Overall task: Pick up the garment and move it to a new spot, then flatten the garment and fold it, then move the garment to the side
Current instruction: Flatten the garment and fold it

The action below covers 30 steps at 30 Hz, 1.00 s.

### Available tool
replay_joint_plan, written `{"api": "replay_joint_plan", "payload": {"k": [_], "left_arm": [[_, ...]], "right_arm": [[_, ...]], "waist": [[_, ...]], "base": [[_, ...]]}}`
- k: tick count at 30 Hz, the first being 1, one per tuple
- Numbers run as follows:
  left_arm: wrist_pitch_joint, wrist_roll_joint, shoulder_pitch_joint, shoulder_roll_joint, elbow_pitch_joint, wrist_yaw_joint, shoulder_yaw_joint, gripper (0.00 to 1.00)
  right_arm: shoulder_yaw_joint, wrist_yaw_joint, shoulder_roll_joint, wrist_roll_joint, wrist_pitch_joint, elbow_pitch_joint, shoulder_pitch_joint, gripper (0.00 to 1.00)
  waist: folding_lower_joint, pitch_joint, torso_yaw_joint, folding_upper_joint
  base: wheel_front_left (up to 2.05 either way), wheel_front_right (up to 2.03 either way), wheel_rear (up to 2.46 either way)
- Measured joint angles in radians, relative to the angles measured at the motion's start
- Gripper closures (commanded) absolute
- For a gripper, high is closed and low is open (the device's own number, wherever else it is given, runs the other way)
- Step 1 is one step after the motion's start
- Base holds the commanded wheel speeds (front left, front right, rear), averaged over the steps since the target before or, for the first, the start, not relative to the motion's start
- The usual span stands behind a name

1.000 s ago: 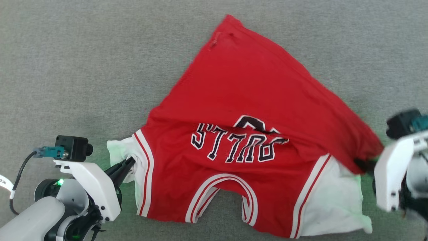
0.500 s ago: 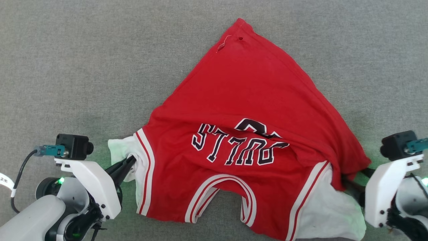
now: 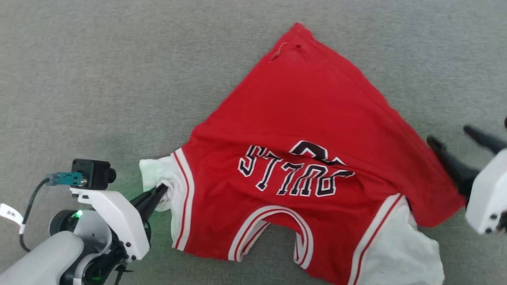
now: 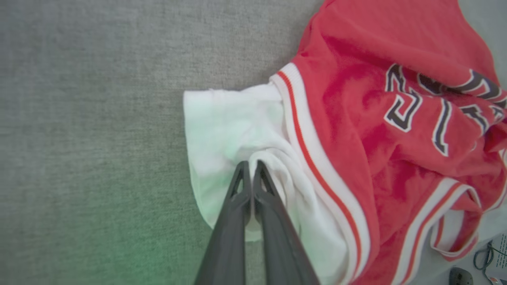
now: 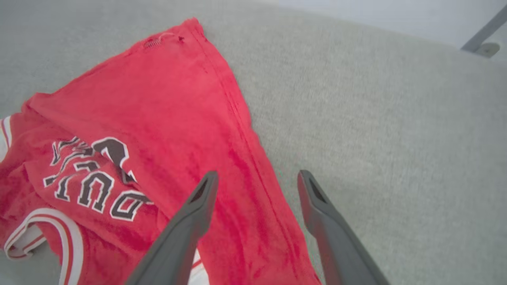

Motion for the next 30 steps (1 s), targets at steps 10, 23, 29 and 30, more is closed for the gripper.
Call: {"api": "replay_joint_plan", "payload": {"k": [10,23,29,30], "left_arm": [[0.007,0.026,-0.033,-0.054,0.010,-0.026,-0.028,1.00],[0.035,0.071,-0.121,-0.191,0.081,-0.097,-0.098,1.00],[0.035,0.077,-0.143,-0.236,0.128,-0.131,-0.114,1.00],[0.035,0.077,-0.145,-0.242,0.136,-0.133,-0.115,1.00]], "right_arm": [[0.169,0.000,-0.081,0.005,-0.087,0.237,-0.316,0.00],[0.382,0.000,-0.165,0.028,-0.172,0.827,-0.714,0.00],[0.475,0.000,-0.193,0.035,-0.125,1.058,-0.798,0.00],[0.489,0.000,-0.193,0.042,-0.118,1.087,-0.802,0.00]], "waist": [[0.0000,0.007,0.101,0.0000],[0.0000,0.033,0.291,0.0000],[0.0000,0.053,0.364,0.0000],[0.0000,0.057,0.373,0.0000]], "base": [[0.00,0.00,0.00],[0.00,0.00,0.00],[0.00,0.00,0.00],[0.00,0.00,0.00]]}}
